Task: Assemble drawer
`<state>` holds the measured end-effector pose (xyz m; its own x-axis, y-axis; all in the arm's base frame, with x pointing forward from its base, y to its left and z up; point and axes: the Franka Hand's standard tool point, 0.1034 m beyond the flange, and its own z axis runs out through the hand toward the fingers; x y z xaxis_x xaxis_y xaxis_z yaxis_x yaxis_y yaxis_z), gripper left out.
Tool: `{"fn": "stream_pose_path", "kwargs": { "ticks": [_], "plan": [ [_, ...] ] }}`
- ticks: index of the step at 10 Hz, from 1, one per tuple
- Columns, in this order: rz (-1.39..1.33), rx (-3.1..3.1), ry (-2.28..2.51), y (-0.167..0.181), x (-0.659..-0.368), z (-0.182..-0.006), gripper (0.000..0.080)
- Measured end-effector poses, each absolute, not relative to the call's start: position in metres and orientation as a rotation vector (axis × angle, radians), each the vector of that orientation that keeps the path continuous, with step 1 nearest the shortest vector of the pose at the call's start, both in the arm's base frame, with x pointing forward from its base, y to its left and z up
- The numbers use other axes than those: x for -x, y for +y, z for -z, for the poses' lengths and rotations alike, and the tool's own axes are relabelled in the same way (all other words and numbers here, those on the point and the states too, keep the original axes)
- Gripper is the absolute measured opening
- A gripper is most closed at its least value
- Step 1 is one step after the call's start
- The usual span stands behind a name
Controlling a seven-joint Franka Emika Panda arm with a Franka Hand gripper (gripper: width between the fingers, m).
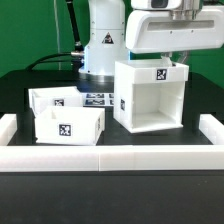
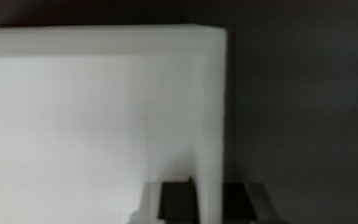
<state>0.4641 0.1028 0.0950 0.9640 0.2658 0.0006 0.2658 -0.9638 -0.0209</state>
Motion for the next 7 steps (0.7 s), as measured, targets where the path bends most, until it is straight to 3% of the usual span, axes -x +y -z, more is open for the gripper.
{"fn": "stream_pose_path", "kwargs": {
  "ticks": [7],
  "plan": [
    [0.117,3.074,-0.356,0.107,-0.547,-0.096,0.0038]
  ]
}}
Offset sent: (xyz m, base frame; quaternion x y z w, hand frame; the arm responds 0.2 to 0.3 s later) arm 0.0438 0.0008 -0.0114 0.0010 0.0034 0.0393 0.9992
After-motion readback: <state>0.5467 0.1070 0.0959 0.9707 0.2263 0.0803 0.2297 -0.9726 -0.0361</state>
